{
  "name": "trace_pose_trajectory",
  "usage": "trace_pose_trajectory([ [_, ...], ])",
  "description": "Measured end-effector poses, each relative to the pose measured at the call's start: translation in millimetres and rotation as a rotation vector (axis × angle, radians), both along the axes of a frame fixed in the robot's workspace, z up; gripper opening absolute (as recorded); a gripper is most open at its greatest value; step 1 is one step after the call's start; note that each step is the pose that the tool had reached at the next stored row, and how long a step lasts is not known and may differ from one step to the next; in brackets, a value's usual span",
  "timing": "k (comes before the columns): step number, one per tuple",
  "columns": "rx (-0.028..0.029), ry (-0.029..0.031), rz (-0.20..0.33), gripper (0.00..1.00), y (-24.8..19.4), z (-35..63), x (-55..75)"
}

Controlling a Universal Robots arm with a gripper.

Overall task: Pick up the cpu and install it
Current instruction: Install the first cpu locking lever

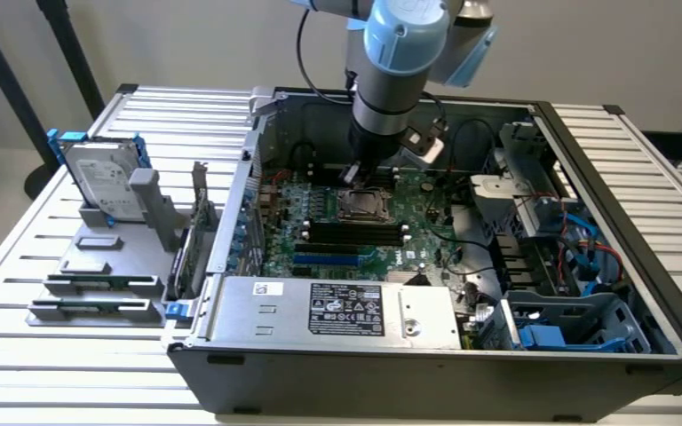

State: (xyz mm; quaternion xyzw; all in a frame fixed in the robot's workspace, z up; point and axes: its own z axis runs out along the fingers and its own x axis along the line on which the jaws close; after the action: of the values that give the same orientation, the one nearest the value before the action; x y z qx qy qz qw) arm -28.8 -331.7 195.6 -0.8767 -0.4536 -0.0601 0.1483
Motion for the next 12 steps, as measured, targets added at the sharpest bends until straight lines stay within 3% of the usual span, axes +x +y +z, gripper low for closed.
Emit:
trace_pose_trajectory([
  [12,-0.0017,0.0003,0.009,0.11,-0.8,-0.6,2.9],
])
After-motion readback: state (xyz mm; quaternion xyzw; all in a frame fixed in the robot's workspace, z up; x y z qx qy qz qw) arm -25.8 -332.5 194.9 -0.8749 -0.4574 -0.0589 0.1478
